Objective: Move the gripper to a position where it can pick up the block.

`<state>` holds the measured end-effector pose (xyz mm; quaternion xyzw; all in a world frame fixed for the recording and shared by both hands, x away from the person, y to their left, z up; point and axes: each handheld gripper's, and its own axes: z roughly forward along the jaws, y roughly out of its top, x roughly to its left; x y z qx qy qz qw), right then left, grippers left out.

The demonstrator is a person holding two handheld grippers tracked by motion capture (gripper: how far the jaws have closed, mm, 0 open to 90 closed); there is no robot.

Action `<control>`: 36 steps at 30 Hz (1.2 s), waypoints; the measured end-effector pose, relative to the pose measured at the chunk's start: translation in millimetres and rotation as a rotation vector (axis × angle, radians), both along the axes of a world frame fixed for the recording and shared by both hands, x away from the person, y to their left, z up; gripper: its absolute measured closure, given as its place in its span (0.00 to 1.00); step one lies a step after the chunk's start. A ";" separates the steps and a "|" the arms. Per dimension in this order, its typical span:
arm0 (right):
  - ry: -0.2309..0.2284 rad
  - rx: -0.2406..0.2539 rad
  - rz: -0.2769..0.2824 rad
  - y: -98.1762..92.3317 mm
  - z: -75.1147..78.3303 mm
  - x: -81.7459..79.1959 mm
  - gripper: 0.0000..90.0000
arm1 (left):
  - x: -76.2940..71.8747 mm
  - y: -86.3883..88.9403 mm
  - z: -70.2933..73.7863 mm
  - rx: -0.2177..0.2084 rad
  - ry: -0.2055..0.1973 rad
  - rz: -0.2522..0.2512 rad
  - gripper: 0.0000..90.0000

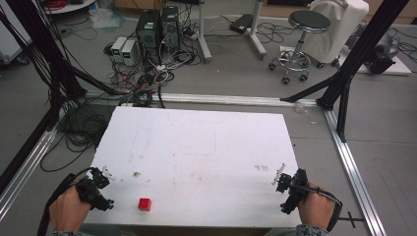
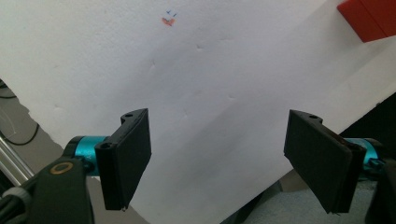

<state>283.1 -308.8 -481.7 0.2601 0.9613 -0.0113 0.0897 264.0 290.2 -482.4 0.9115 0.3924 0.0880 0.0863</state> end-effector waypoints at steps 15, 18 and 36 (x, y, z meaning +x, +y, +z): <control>0.008 0.004 0.014 0.6 0.3 0.3 0.02 | -1.6 1.4 1.9 -0.019 -0.014 -0.024 0.26; 0.007 0.005 0.015 0.7 0.3 0.1 0.01 | -2.1 1.1 2.6 -0.010 -0.018 -0.035 0.26; 0.001 0.019 0.013 0.9 2.6 -1.2 0.01 | -2.7 -13.6 6.5 0.054 -0.049 -0.210 0.26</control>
